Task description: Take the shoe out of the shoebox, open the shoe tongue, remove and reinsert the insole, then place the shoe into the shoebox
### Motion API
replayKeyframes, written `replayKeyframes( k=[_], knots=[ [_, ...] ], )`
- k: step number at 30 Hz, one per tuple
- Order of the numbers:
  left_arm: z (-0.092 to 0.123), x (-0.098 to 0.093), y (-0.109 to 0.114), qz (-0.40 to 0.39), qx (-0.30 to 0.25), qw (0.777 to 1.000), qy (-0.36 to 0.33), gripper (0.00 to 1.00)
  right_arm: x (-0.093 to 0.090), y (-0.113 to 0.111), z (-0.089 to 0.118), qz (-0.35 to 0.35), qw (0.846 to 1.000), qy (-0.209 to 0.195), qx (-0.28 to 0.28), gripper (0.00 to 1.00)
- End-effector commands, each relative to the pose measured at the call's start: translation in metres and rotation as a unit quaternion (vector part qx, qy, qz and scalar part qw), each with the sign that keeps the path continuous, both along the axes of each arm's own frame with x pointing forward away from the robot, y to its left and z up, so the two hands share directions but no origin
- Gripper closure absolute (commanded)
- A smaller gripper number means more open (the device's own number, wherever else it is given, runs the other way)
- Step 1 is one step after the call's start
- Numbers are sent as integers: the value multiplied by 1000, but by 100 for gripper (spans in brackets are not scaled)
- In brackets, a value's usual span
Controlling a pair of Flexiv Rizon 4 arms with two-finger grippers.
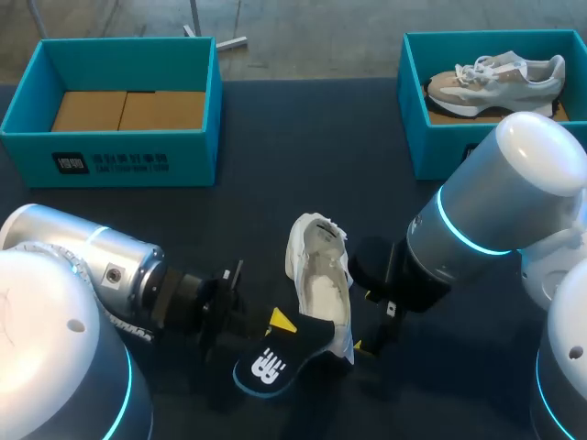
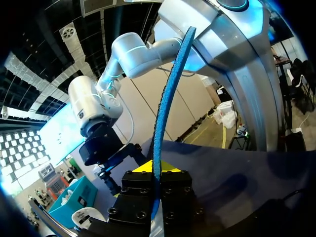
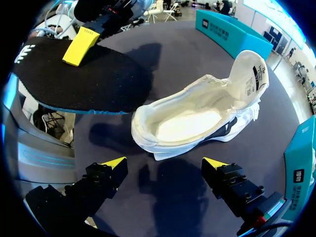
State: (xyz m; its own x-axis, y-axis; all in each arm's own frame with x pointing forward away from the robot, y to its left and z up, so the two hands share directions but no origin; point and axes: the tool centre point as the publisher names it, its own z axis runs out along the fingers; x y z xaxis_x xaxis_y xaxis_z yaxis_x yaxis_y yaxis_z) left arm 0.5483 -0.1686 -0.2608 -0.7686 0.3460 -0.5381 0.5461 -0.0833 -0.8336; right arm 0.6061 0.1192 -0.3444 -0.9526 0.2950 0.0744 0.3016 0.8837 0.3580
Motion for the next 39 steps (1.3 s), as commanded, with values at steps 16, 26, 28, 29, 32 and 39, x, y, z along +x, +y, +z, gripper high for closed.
replayKeyframes(
  k=[16,26,28,29,32,39],
  knots=[
    [12,-17,-2,-3,-16,999,-40,100,-1,2,-2,-1,1000,-1,-1,0],
    [17,-18,-8,1,-30,997,-71,100,-1,2,-2,-1,1000,-1,-1,0],
    [16,-16,-9,8,-33,996,-79,100,-1,2,-2,-1,1000,-1,-1,0],
    [16,-15,-9,9,-34,996,-77,100,-1,2,-2,-1,1000,-1,-1,0],
    [16,-12,-8,14,-37,996,-78,100,-1,2,-2,-1,1000,-1,-1,0],
    [14,-9,-4,28,-42,995,-82,100,-1,2,-2,-1,1000,-1,-1,0]
  ],
)
